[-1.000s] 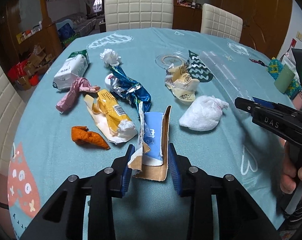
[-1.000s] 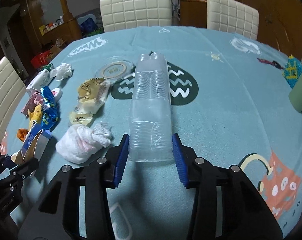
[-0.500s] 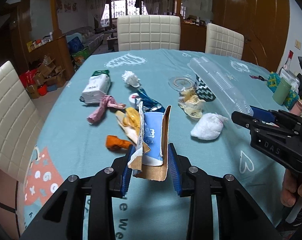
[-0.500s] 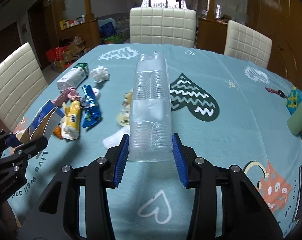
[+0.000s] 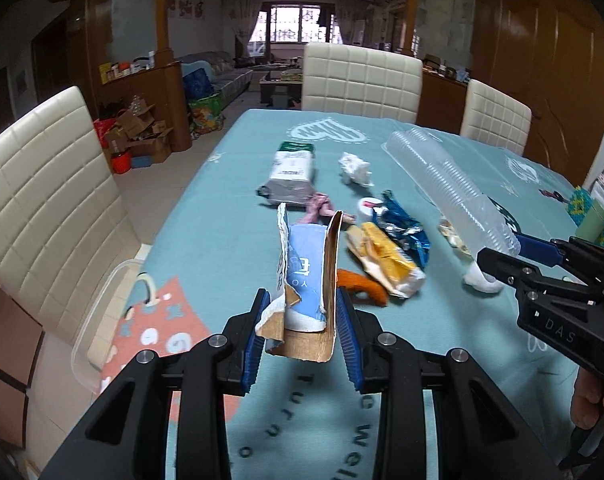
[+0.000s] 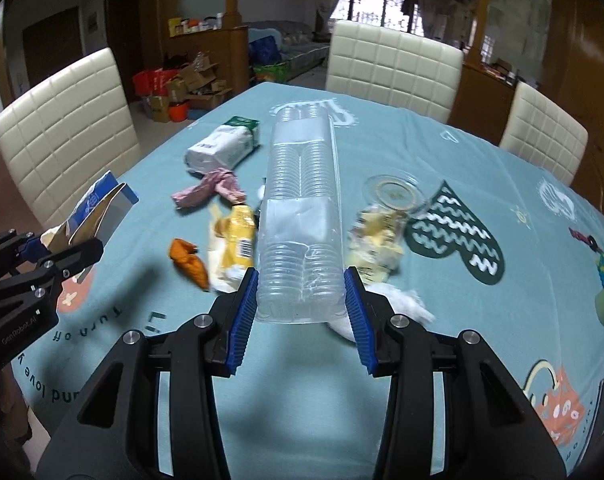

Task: Collect trash
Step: 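Carry the cup stack and cardboard piece to the bin and release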

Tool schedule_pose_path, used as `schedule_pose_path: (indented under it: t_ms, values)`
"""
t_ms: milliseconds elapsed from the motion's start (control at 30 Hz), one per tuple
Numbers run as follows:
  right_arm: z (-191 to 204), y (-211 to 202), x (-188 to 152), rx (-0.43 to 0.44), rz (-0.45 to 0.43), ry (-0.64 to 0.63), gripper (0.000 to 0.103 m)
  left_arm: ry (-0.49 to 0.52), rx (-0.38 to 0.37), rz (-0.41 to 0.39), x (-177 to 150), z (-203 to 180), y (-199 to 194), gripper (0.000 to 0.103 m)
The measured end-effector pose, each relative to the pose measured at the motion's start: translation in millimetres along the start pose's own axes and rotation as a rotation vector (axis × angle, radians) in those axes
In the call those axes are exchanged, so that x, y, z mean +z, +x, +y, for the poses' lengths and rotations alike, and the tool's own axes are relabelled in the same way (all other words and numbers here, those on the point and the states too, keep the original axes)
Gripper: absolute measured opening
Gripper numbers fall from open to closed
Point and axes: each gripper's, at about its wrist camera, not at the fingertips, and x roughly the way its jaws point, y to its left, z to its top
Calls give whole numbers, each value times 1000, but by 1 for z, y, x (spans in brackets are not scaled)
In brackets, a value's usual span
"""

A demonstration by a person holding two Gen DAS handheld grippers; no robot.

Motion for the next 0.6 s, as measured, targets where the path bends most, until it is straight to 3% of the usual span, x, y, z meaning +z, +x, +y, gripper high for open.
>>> schedule_pose_path:
  t_ms: [600]
  values:
    - [140,31,38,133,3,-246,46,-148,121,-4,-11,114,3,33]
